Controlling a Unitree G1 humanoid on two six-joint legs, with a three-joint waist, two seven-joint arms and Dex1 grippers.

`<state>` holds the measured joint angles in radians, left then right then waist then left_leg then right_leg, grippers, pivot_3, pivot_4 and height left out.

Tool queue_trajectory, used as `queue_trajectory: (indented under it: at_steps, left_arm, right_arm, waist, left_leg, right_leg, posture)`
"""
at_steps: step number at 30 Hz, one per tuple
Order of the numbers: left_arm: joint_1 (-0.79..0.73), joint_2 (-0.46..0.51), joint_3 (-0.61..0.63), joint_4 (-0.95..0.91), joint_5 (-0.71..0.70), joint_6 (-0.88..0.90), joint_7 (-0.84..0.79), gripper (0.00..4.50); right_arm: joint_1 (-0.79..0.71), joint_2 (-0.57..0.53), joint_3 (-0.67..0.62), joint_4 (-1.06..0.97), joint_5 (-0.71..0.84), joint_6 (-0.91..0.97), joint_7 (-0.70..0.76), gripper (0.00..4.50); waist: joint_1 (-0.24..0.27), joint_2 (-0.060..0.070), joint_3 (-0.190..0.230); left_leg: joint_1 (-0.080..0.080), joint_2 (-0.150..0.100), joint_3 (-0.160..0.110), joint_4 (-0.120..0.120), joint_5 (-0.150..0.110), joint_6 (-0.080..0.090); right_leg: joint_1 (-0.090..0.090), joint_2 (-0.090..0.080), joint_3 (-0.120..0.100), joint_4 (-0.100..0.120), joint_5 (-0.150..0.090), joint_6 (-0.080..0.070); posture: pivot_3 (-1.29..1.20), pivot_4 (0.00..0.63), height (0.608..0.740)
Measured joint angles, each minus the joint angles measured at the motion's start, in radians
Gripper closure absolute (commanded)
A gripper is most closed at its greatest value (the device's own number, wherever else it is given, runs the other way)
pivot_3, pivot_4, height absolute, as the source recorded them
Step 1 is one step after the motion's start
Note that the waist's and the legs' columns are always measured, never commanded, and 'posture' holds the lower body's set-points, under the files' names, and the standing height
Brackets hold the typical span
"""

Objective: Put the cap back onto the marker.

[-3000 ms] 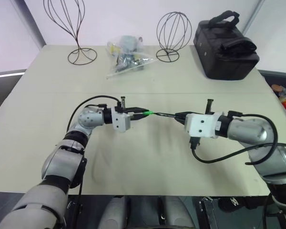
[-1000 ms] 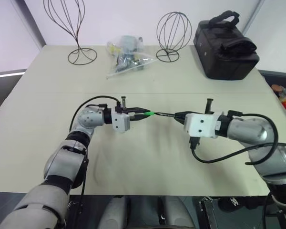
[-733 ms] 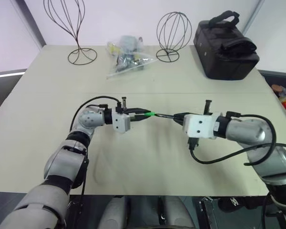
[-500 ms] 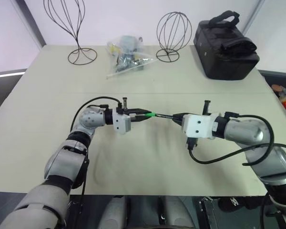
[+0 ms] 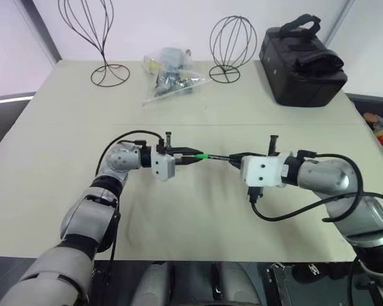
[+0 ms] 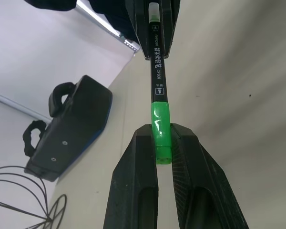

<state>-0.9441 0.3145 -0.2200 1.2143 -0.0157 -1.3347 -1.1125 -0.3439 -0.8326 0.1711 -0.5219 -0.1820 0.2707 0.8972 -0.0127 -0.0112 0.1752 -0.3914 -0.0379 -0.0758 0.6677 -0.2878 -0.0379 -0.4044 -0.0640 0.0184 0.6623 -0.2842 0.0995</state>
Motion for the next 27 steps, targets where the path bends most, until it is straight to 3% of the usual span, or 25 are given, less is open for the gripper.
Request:
queue_trajectory:
  at_steps: [27]
  left_arm:
    - [0.034, -0.028, 0.077, -0.039, -0.212, 0.097, -0.281, 4.50]
  right_arm:
    - [-0.018, 0.024, 0.017, 0.001, -0.093, -0.109, 0.005, 4.46]
  waist:
    - [0.000, 0.000, 0.000]
  left_leg:
    - [0.000, 0.000, 0.000, 0.000, 0.000, 0.000]
  right_leg:
    - [0.000, 0.000, 0.000, 0.000, 0.000, 0.000]
  posture:
    - [0.00, 0.150, 0.740]
